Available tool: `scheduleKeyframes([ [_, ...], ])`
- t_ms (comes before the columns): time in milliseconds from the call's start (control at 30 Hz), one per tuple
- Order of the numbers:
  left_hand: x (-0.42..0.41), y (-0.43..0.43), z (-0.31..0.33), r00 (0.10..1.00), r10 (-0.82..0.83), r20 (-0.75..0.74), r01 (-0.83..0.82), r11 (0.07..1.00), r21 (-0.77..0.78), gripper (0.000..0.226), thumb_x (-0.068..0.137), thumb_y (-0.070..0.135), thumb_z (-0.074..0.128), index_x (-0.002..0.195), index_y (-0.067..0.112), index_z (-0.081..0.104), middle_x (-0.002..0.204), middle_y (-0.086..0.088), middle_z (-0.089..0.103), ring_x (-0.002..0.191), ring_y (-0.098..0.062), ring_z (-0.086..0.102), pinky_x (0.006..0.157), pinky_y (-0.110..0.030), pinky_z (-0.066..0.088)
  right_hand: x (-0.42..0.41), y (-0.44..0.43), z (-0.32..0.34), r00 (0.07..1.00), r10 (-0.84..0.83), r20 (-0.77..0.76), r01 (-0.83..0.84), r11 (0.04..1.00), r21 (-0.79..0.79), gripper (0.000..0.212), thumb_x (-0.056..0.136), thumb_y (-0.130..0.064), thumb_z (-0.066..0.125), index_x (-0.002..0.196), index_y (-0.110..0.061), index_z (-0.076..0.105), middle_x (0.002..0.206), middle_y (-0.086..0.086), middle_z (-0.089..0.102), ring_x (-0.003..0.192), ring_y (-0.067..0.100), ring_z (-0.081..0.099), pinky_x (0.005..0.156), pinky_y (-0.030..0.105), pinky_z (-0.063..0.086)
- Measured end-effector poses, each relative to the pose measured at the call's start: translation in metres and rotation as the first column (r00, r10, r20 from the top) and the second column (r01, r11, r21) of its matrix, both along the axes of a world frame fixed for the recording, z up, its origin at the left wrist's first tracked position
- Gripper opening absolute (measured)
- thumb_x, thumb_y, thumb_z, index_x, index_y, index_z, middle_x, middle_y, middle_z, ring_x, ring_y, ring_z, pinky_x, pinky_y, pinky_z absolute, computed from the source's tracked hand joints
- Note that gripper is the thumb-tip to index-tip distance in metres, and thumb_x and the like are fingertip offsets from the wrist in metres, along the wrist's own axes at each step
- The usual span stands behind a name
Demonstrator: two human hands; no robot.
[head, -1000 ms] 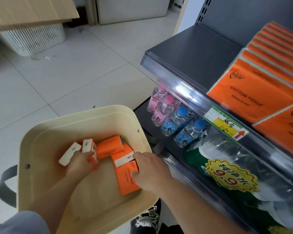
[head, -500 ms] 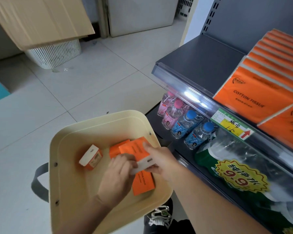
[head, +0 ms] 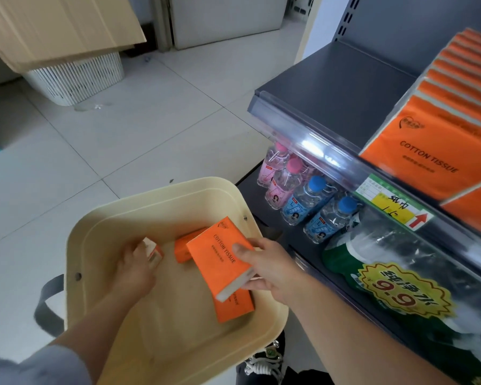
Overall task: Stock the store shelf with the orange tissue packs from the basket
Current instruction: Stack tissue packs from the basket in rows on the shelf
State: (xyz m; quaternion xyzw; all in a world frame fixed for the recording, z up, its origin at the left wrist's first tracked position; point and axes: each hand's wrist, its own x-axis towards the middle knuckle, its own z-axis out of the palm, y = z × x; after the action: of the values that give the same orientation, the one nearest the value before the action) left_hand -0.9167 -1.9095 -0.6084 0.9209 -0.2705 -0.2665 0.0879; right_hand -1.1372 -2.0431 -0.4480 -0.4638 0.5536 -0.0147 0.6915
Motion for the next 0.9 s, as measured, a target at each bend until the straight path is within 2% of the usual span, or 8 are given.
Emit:
scheduleKeyframes([
  [133,0.018,0.004,-0.028,0.994,0.067,-0.088,-0.065,0.998,0.022,0.079,0.087,0.03,0.063,0.147,0.006,0.016,0.138,-0.025,0.041,0.121,-0.042,0.046,0.096,-0.043,0.038,-0.001,-0.001,-0.005,0.997,0.064,-0.031,-0.064,0.998,0.008,0.032,0.086,-0.026,0.071,0.11,-0.024,0.05,0.108,0.005,0.065,0.097,0.022,0.065,0.076,0.038,0.059],
  [233,0.018,0.003,-0.04,0.999,-0.002,-0.052,0.005,0.998,0.068,0.046,0.087,0.019,0.062,0.124,0.001,0.042,0.119,-0.024,0.057,0.106,-0.04,0.057,0.085,-0.042,0.046,-0.003,-0.003,-0.01,0.994,0.094,-0.055,-0.093,0.995,0.022,0.035,0.086,-0.02,0.072,0.111,-0.024,0.048,0.111,0.005,0.063,0.101,0.023,0.064,0.083,0.041,0.058],
  [300,0.014,-0.003,-0.037,0.999,0.011,-0.03,-0.011,1.0,-0.007,0.032,0.086,0.021,0.065,0.106,0.002,0.048,0.106,-0.023,0.059,0.096,-0.04,0.058,0.075,-0.042,0.047,-0.005,-0.006,-0.014,0.99,0.123,-0.07,-0.122,0.992,0.02,0.037,0.084,-0.014,0.073,0.109,-0.023,0.047,0.111,0.004,0.061,0.102,0.022,0.063,0.085,0.041,0.057],
  [467,-0.011,-0.011,-0.012,0.997,0.061,-0.052,-0.07,0.978,-0.197,0.029,0.085,0.022,0.065,0.102,0.009,0.046,0.091,-0.017,0.06,0.078,-0.038,0.062,0.058,-0.035,0.045,-0.004,-0.008,-0.012,0.981,0.163,-0.101,-0.164,0.986,-0.006,0.032,0.081,-0.006,0.071,0.087,-0.027,0.047,0.103,0.003,0.062,0.1,0.021,0.063,0.083,0.038,0.057],
  [567,-0.026,-0.011,0.005,0.939,0.183,-0.292,-0.278,0.904,-0.326,0.021,0.085,0.009,0.062,0.098,0.013,0.047,0.082,-0.013,0.061,0.054,-0.032,0.062,0.042,-0.034,0.051,-0.004,-0.007,-0.005,0.983,0.148,-0.104,-0.151,0.988,-0.022,0.025,0.083,-0.008,0.069,0.092,-0.022,0.051,0.102,0.003,0.062,0.095,0.019,0.062,0.074,0.033,0.057],
  [633,-0.031,-0.006,0.015,0.881,0.22,-0.419,-0.397,0.825,-0.401,0.028,0.07,0.002,0.067,0.092,0.014,0.053,0.083,-0.01,0.064,0.064,-0.028,0.061,0.057,-0.043,0.055,-0.003,-0.005,-0.001,0.982,0.148,-0.121,-0.154,0.987,-0.049,0.026,0.082,-0.008,0.067,0.1,-0.019,0.052,0.102,0.004,0.062,0.091,0.018,0.062,0.069,0.031,0.056],
  [733,-0.039,0.004,0.038,0.866,0.176,-0.469,-0.403,0.8,-0.445,0.04,0.056,0.011,0.073,0.093,0.017,0.058,0.094,-0.001,0.062,0.079,-0.019,0.058,0.065,-0.033,0.048,-0.003,-0.004,0.006,0.976,0.144,-0.161,-0.164,0.98,-0.116,0.025,0.081,-0.009,0.067,0.097,-0.02,0.053,0.102,0.004,0.063,0.094,0.02,0.063,0.076,0.037,0.058],
  [900,-0.04,0.01,0.063,0.896,0.131,-0.423,-0.383,0.711,-0.59,0.028,0.071,0.029,0.077,0.084,0.014,0.057,0.118,0.004,0.055,0.111,-0.021,0.054,0.085,-0.034,0.042,-0.004,0.0,0.018,0.969,0.159,-0.187,-0.194,0.962,-0.19,0.034,0.078,-0.012,0.07,0.105,-0.024,0.053,0.106,0.0,0.062,0.098,0.019,0.061,0.086,0.042,0.056],
])
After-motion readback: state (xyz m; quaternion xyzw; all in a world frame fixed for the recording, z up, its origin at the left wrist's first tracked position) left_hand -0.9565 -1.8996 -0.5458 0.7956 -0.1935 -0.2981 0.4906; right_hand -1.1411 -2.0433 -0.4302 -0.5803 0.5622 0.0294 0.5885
